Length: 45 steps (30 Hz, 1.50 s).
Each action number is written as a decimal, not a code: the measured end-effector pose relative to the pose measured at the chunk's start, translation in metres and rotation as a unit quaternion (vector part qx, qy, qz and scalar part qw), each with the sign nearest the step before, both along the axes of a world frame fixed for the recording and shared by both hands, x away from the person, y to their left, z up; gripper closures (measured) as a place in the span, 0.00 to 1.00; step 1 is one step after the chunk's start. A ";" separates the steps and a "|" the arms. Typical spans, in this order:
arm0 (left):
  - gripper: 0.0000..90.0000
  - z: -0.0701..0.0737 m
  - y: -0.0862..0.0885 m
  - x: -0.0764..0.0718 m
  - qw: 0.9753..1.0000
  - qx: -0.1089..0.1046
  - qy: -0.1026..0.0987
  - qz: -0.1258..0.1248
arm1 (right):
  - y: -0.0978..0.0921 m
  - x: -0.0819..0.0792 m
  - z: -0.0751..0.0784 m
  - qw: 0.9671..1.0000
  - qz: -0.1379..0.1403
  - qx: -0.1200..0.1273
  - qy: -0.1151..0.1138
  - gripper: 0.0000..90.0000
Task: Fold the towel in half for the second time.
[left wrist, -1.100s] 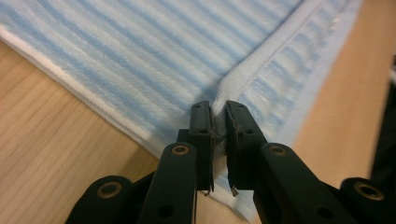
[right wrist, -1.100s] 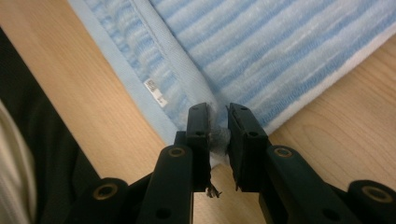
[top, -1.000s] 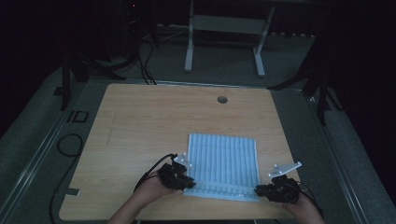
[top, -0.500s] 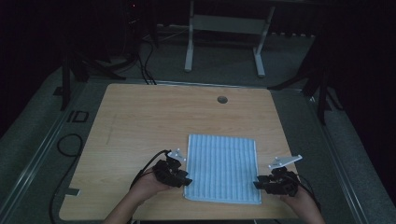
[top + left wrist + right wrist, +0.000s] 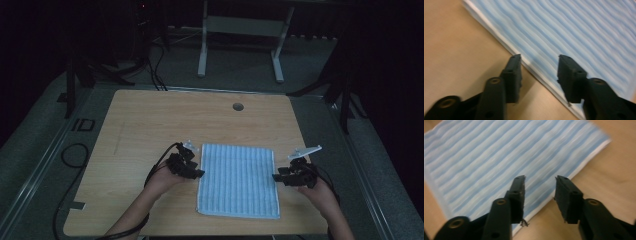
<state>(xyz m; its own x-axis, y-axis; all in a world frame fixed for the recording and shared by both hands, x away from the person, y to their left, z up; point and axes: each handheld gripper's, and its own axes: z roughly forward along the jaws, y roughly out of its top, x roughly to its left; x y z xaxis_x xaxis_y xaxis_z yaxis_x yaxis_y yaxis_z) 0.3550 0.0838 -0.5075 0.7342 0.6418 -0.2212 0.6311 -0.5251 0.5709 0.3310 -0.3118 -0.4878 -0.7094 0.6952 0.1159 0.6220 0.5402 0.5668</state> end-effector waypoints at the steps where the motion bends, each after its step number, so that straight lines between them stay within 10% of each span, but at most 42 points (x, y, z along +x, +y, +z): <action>1: 0.53 0.001 0.000 0.005 1.000 -0.001 -0.001 0.004 | -0.002 0.008 0.002 1.000 -0.007 -0.002 -0.002 0.62; 10: 0.50 0.007 -0.001 0.066 0.998 -0.005 -0.019 0.061 | -0.008 0.071 0.010 0.998 -0.062 -0.012 -0.003 0.58; 20: 0.48 -0.009 -0.017 0.098 0.999 0.015 -0.005 0.052 | 0.009 0.119 -0.015 0.995 -0.079 -0.045 0.047 0.55; 28: 0.54 -0.027 -0.025 0.107 0.998 0.039 0.011 0.051 | 0.019 0.129 -0.031 0.993 -0.069 -0.060 0.075 0.67; 33: 0.94 -0.027 -0.028 0.107 0.999 0.015 0.024 0.026 | 0.024 0.133 -0.033 0.993 -0.055 -0.063 0.083 0.93; 45: 0.96 0.023 -0.001 0.087 0.998 -0.039 -0.028 0.029 | 0.033 0.131 0.008 0.997 -0.049 -0.048 0.022 0.95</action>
